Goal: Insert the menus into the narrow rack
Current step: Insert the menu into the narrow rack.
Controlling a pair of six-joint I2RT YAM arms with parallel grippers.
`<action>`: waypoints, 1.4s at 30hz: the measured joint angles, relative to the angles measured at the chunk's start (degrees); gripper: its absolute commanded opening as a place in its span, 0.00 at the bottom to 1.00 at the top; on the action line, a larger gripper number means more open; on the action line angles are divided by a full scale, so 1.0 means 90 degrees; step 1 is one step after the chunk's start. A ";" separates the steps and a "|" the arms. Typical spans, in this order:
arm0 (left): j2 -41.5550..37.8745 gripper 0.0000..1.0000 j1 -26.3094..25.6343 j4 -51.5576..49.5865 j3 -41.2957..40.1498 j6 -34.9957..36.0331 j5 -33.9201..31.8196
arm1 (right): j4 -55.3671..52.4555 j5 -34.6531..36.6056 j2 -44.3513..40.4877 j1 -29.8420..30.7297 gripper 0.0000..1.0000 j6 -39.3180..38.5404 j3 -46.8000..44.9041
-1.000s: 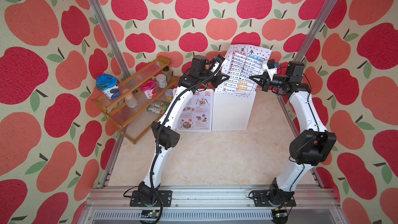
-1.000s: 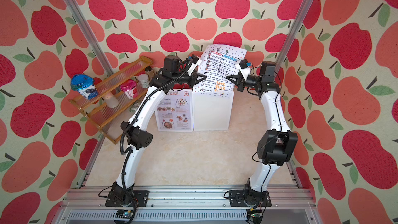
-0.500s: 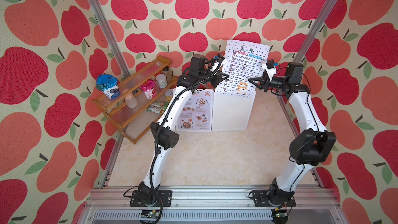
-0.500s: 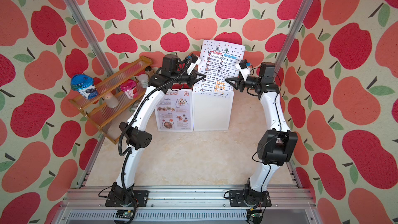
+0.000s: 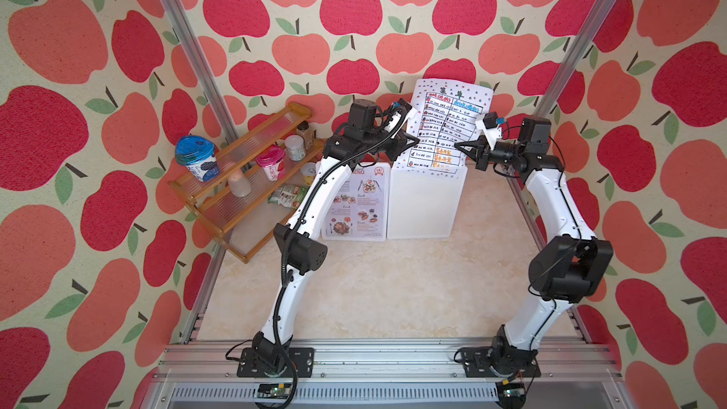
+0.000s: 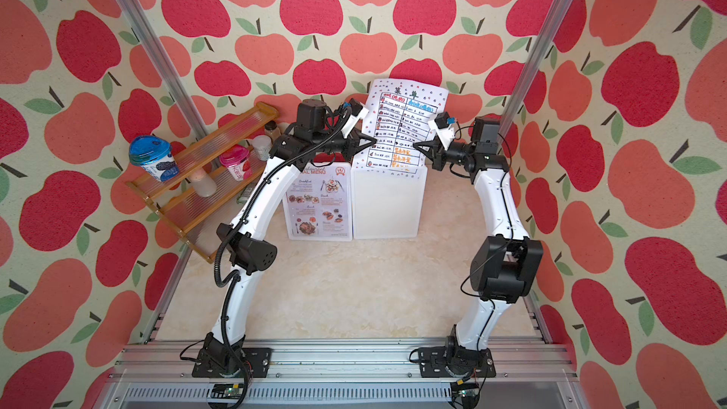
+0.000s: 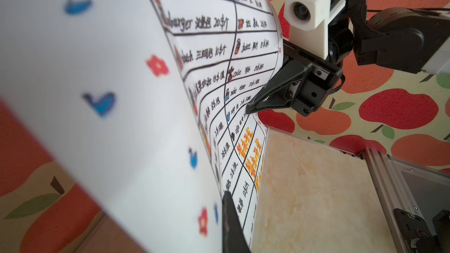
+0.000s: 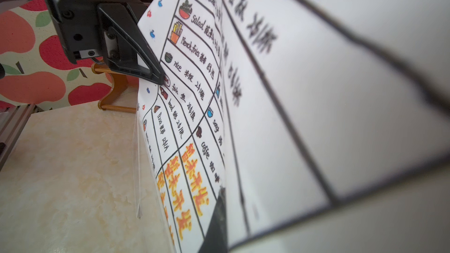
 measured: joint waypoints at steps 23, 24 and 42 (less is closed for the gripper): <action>-0.0172 0.00 -0.0039 0.0005 -0.0350 0.0095 -0.0070 | 0.0809 0.1423 -0.0702 0.0367 0.02 -0.0063 -0.0928; -0.0175 0.00 -0.0039 0.0005 -0.0350 0.0100 -0.0070 | 0.0799 0.1503 -0.0721 0.0386 0.02 -0.0061 -0.0928; -0.0172 0.00 -0.0070 0.0002 -0.0352 0.0090 -0.0068 | 0.0471 0.2324 -0.1168 0.0503 0.01 -0.0211 -0.1190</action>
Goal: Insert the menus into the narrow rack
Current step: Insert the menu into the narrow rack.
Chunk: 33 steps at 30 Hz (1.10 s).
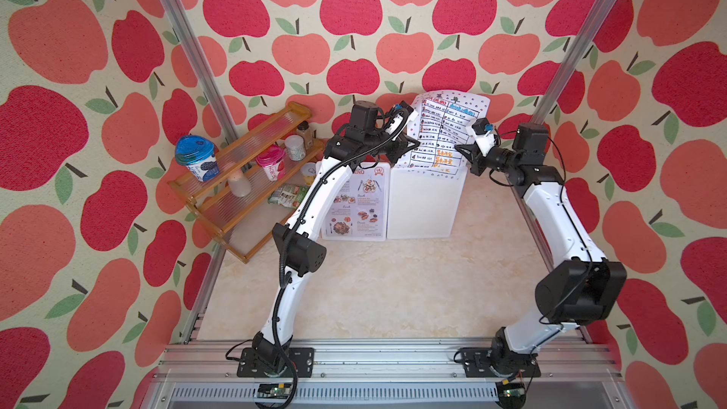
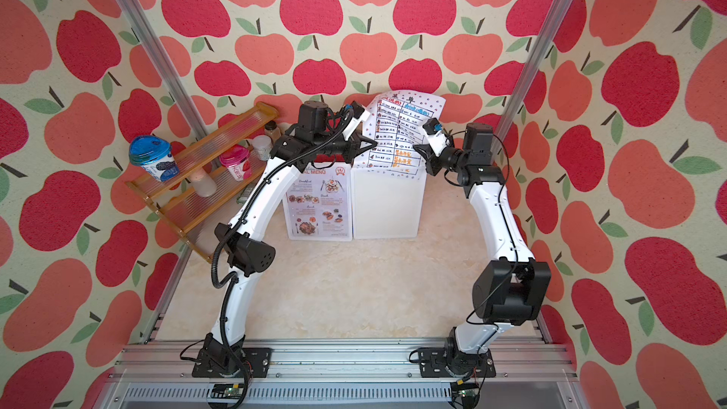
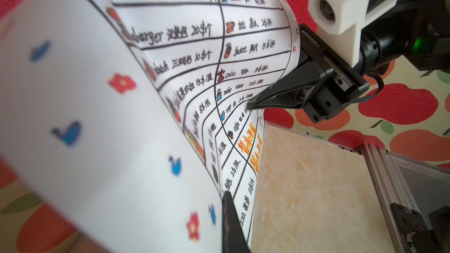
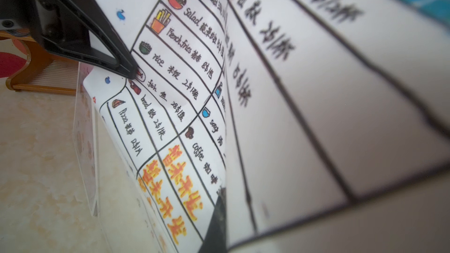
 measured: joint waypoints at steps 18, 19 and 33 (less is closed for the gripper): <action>-0.0049 0.00 -0.0049 -0.0143 -0.0148 -0.0024 -0.0160 | -0.0044 0.0403 -0.0131 0.0083 0.01 0.0000 -0.0182; -0.0095 0.00 -0.0053 -0.0148 -0.0265 -0.0024 -0.0172 | -0.0046 0.0403 -0.0141 0.0083 0.01 0.0000 -0.0214; -0.0406 0.51 -0.0058 -0.0172 -0.0952 0.0068 -0.0595 | 0.0012 0.0423 -0.0185 0.0121 0.00 -0.0124 -0.0267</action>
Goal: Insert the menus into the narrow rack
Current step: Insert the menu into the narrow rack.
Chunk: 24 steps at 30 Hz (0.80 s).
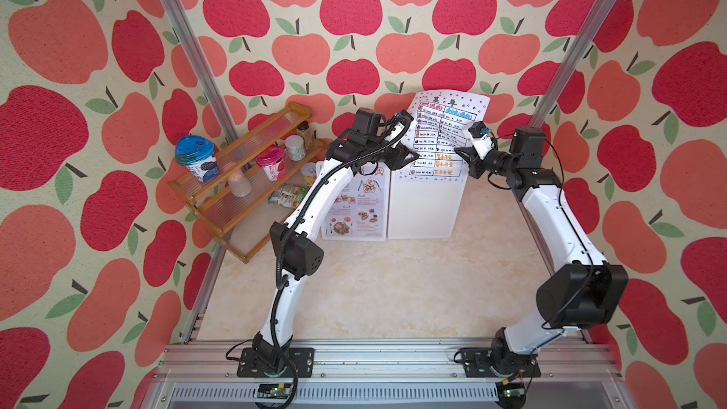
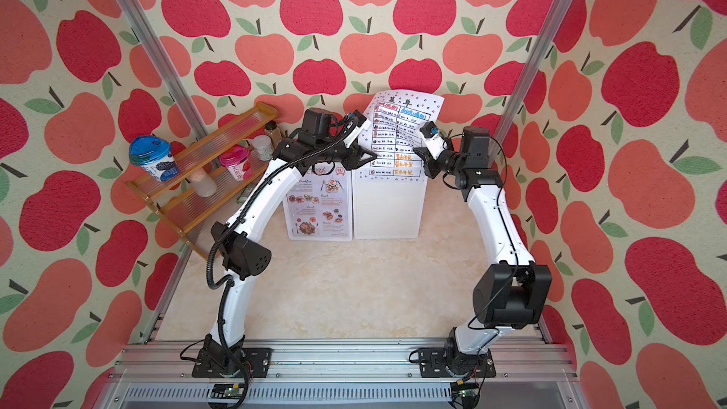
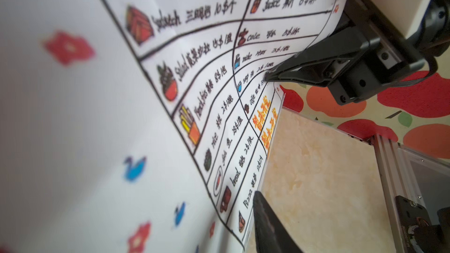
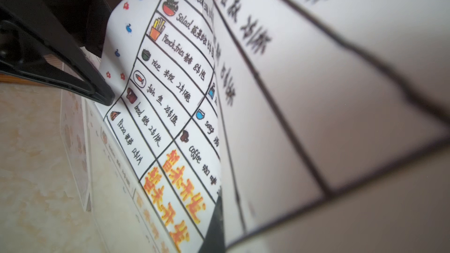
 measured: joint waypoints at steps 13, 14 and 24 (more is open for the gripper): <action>0.0284 0.31 0.0391 0.0537 0.1166 -0.0100 0.0204 | 0.0112 -0.0121 -0.0170 -0.0015 0.01 -0.0070 -0.0257; 0.0296 0.25 0.0430 0.0568 0.1168 -0.0114 0.0228 | 0.0114 -0.0121 -0.0170 -0.0017 0.01 -0.0068 -0.0257; 0.0398 0.04 0.0423 0.0549 0.1168 -0.0085 0.0381 | 0.0114 -0.0095 -0.0170 -0.0015 0.21 0.0051 -0.0255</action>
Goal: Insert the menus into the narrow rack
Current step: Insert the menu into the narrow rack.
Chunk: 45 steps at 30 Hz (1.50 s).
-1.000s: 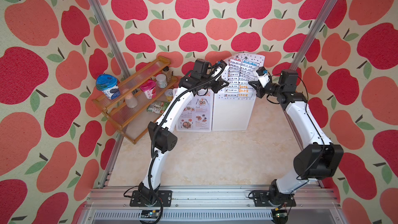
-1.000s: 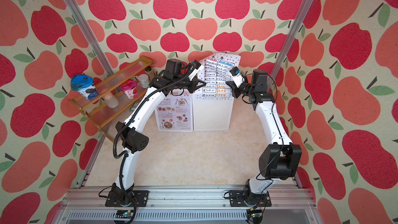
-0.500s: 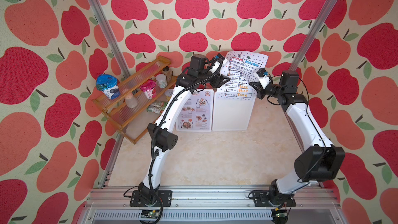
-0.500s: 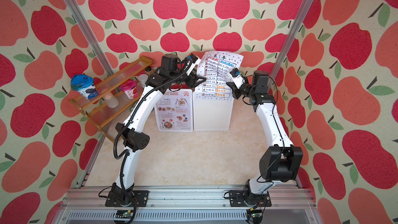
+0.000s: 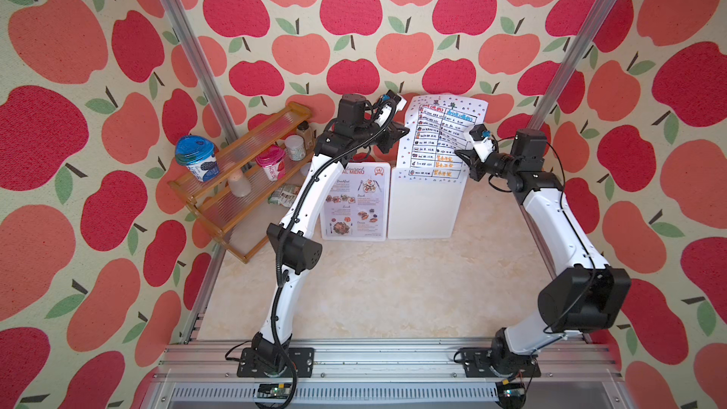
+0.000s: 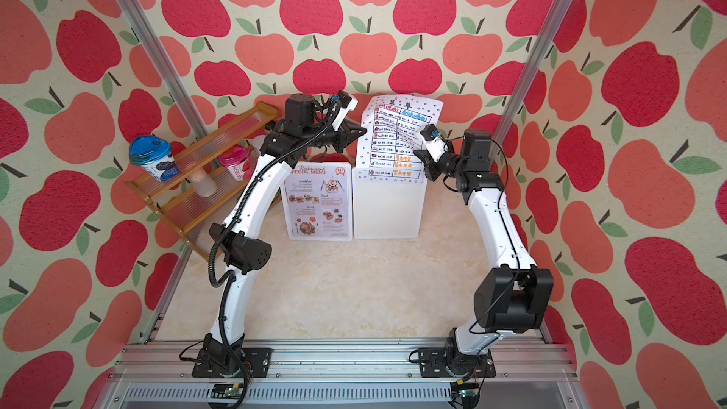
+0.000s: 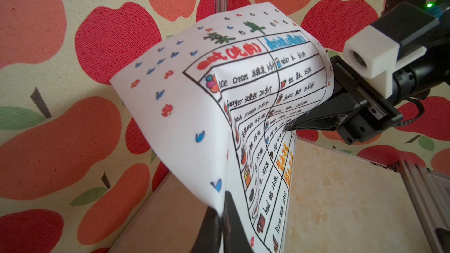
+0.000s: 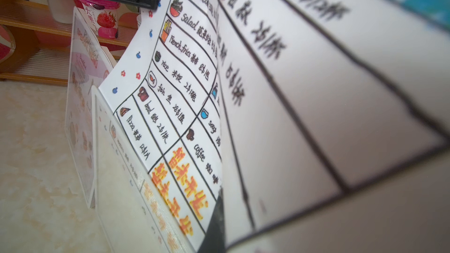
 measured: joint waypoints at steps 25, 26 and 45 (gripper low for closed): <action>-0.0488 0.03 -0.0097 -0.0372 -0.0743 0.0214 -0.0056 | 0.0338 0.0231 -0.0015 0.0017 0.35 0.0937 -0.0066; -0.0515 0.03 -0.0109 -0.0374 -0.0743 0.0216 -0.0063 | 0.0396 0.0211 -0.0024 0.0017 0.35 0.0998 -0.0112; -0.0726 0.13 -0.0197 -0.0571 -0.1090 0.0282 -0.0070 | 0.1260 -0.0170 -0.0406 0.0172 0.12 0.1486 -0.0690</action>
